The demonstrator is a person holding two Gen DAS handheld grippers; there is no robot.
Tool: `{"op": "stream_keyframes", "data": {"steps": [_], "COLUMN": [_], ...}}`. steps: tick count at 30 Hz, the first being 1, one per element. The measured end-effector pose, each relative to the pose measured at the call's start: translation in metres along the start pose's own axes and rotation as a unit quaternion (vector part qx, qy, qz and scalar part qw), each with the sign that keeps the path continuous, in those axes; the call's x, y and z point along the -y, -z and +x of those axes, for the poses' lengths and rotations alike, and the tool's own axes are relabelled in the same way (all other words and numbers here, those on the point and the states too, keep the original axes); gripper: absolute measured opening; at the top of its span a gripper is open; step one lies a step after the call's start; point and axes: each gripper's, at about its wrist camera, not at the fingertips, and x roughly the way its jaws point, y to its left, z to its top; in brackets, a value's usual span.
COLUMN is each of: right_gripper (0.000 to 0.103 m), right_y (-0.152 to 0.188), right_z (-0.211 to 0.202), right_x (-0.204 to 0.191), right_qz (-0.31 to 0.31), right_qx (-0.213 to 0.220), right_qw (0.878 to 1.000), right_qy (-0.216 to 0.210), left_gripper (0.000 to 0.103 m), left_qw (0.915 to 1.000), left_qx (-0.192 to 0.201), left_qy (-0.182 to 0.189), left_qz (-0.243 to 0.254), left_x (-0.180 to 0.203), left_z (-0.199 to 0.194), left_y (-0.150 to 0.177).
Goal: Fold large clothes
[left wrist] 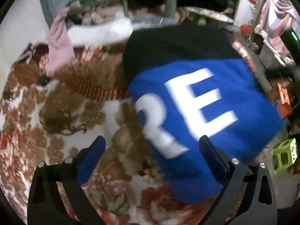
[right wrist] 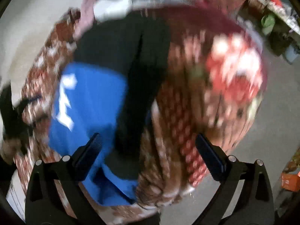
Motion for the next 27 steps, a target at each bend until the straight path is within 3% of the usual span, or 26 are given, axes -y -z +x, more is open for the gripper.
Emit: {"op": "stream_keyframes", "data": {"steps": [4,7,11,13,18,23,27], "right_gripper": [0.098,0.098,0.098,0.098,0.098,0.098,0.098], "right_y": [-0.053,-0.090,-0.106,-0.106,-0.118,-0.084,-0.015], "right_z": [0.015,0.049,0.095,0.120,0.112,0.034,-0.002], "right_x": [-0.048,-0.071,-0.050,-0.049,-0.012,-0.003,-0.001], "right_qz": [-0.086,-0.084,-0.111,-0.157,-0.138,-0.126,-0.091], "right_qx": [0.041,0.056,0.028,0.015,0.015,0.073,0.071], "right_qw": [0.994,0.993,0.988,0.977,0.984,0.987,0.992], "right_qy": [0.060,0.055,0.103,0.142,0.115,0.072,0.050], "left_gripper": [0.098,0.097,0.098,0.098,0.098,0.098,0.098], "left_qw": [0.9993,0.9993,0.9994,0.9997,0.9979,0.9959,0.9982], "left_qx": [0.033,0.027,0.005,0.025,0.014,0.079,0.054], "left_qy": [0.018,0.025,0.026,0.007,0.006,-0.011,-0.024], "left_qz": [-0.006,-0.005,-0.023,-0.002,0.062,0.042,-0.005], "left_x": [0.042,0.072,0.094,0.105,0.110,0.071,0.028], "left_z": [0.004,0.029,0.057,0.056,0.040,0.008,0.048], "left_y": [-0.001,0.005,0.030,0.047,0.057,0.003,-0.065]}}
